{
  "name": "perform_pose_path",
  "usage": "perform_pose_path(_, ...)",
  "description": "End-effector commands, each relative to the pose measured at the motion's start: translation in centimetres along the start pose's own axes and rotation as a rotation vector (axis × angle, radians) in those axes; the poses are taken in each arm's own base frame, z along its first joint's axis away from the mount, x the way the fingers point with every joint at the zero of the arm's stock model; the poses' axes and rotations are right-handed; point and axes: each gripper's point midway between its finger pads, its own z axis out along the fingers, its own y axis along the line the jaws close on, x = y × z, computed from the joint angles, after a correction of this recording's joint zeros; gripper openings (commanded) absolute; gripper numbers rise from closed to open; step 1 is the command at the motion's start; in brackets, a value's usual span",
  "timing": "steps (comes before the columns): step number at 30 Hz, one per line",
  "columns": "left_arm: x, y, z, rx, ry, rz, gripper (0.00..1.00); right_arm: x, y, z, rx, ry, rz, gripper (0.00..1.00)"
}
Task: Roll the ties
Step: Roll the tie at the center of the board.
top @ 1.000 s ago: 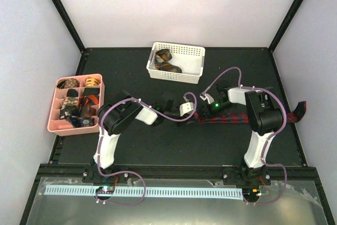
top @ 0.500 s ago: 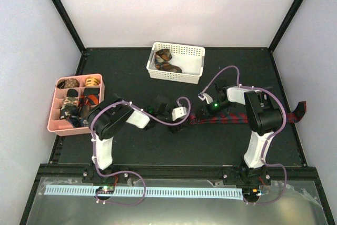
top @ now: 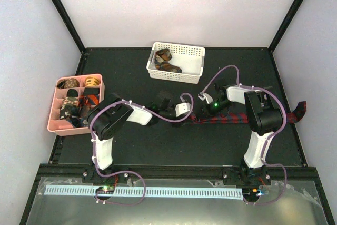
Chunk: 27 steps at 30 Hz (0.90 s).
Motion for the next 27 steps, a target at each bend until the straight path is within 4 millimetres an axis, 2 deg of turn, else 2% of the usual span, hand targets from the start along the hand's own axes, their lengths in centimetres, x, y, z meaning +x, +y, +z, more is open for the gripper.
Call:
perform_pose_path(1,-2.3,-0.6,-0.8,0.005,-0.044,0.144,0.56,-0.2,-0.1,0.1,0.011,0.012,-0.018,0.05)
perform_pose_path(12,-1.8,-1.3,0.6,0.017,0.001,0.261,0.51,-0.2,-0.1,0.1,0.004,0.018,-0.011,0.07)
perform_pose_path(19,0.2,-1.1,0.9,0.0,0.067,0.252,0.36,-0.3,0.1,0.1,-0.005,0.021,-0.003,0.11)
perform_pose_path(27,2.7,-1.0,1.0,-0.004,0.16,0.245,0.29,-1.0,1.4,-0.7,-0.042,0.006,0.012,0.22)
